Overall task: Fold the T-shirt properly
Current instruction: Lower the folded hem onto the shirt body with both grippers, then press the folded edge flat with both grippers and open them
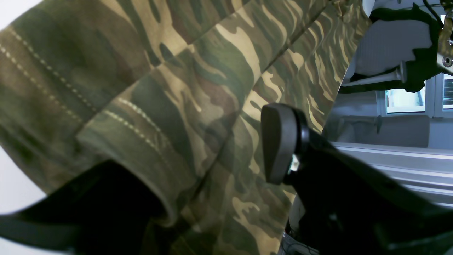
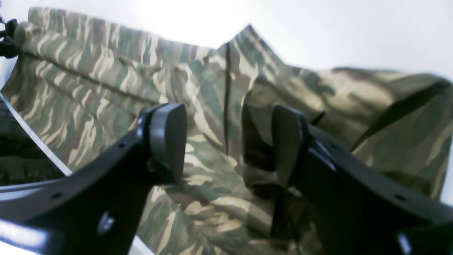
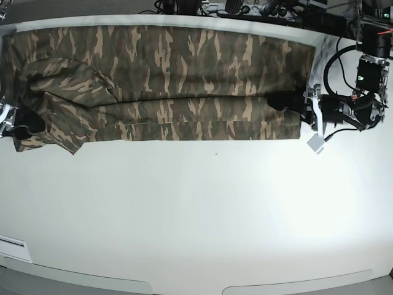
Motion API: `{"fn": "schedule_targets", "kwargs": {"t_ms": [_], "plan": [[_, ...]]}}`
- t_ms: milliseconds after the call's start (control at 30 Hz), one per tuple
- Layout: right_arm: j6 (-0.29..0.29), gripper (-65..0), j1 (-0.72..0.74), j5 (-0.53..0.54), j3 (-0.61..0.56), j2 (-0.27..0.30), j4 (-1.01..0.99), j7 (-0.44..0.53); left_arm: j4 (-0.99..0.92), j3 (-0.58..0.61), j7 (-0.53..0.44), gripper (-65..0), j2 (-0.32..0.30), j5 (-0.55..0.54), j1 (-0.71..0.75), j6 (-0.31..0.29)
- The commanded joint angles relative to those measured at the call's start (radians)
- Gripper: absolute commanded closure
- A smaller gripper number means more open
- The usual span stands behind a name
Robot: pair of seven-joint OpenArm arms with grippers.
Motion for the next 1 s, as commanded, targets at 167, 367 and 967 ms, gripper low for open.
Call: {"fn": "schedule_targets", "kwargs": {"t_ms": [167,367,967], "plan": [[0.001,-40.3,0.031,0.028,0.012,-0.014,0.013,0.026,0.008,-0.002,0.022,-34.0,-0.016,0.023,-0.006,0.000],[0.001,-40.3,0.031,0.028,0.012,-0.085,0.013,0.034,0.008,-0.002,-0.006,-34.0,-0.016,0.023,-0.006,-0.007],[0.001,-40.2,0.031,-0.334,0.010,-0.156,0.013,0.211,0.008,-0.002,-0.013,-34.0,-0.017,0.023,-0.006,-0.007]]}}
